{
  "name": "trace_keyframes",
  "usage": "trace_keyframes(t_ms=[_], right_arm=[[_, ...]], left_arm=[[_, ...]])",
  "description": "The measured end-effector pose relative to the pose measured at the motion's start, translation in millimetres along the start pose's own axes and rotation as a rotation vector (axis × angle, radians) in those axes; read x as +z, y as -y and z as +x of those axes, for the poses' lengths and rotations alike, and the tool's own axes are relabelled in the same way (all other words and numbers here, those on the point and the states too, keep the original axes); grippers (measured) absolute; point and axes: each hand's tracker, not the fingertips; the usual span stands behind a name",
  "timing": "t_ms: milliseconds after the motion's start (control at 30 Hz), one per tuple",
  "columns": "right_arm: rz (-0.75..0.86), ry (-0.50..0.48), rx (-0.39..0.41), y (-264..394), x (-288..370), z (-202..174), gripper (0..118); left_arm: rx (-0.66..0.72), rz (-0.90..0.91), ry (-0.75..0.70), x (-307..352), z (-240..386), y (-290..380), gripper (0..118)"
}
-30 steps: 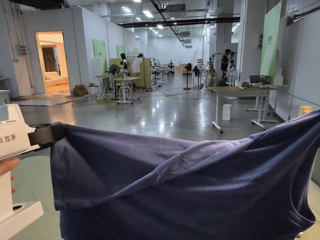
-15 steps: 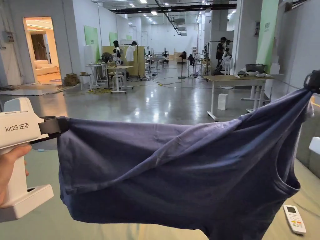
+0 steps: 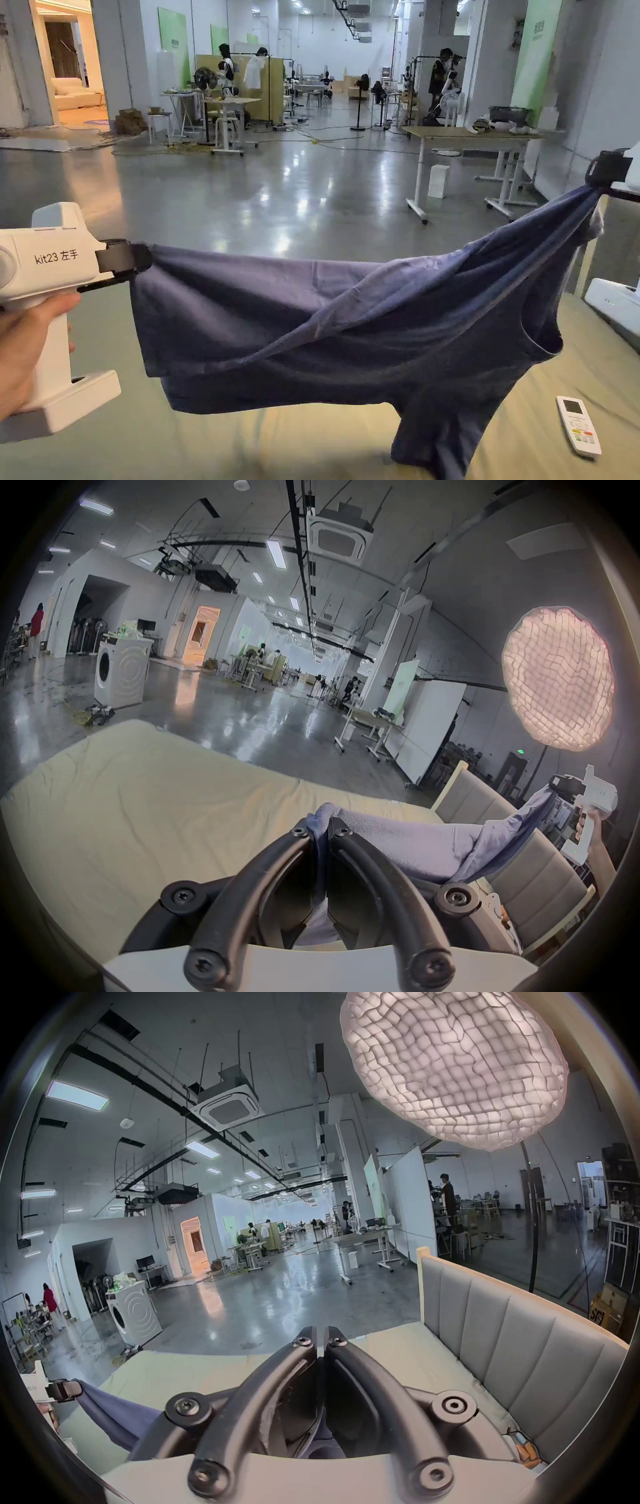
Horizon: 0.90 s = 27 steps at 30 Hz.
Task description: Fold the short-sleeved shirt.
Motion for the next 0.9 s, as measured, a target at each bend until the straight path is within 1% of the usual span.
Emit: trace_keyframes(t_ms=[67,267,300,367,400,433,500,600,633,700,733,867,900], right_arm=[[-0.031,-0.005,0.02,20.4,2.9,3.3,2],[-0.127,-0.011,0.039,96.3,12.0,17.9,2],[-0.14,-0.012,0.032,105.4,14.4,20.7,2],[-0.177,-0.029,-0.017,126.2,22.8,29.4,2],[-0.181,-0.024,-0.024,136.6,25.0,38.0,2],[-0.189,-0.03,-0.058,147.0,30.5,44.6,2],[-0.23,-0.045,-0.061,170.1,45.1,57.2,2],[-0.235,-0.025,-0.036,204.6,76.8,70.4,2],[-0.233,-0.028,-0.045,215.9,92.5,75.7,2],[-0.232,-0.026,-0.13,240.9,125.2,89.5,2],[-0.217,-0.018,-0.153,249.4,139.8,93.9,2],[-0.221,0.02,-0.178,277.2,200.3,111.5,2],[-0.222,0.039,-0.179,282.2,211.4,114.3,2]], left_arm=[[0.01,-0.04,-0.007,-5.4,-7.6,22.2,6],[0.096,-0.17,-0.01,-19.4,-27.5,102.9,6],[0.097,-0.174,-0.005,-19.0,-29.2,110.0,7],[0.11,-0.189,0.002,-16.6,-37.7,134.1,6],[0.113,-0.196,0.006,-13.9,-40.3,141.9,6],[0.125,-0.2,0.009,-7.8,-43.0,151.2,6],[0.164,-0.215,0.039,9.4,-41.6,170.7,6],[0.122,-0.22,0.058,35.8,-40.6,199.9,6],[0.131,-0.224,0.067,43.9,-44.1,209.2,6],[0.18,-0.226,0.108,69.0,-47.7,227.5,6],[0.176,-0.221,0.105,82.0,-48.2,234.8,6],[0.184,-0.228,0.108,128.7,-64.8,264.0,6],[0.216,-0.235,0.111,138.4,-64.7,267.2,6]])
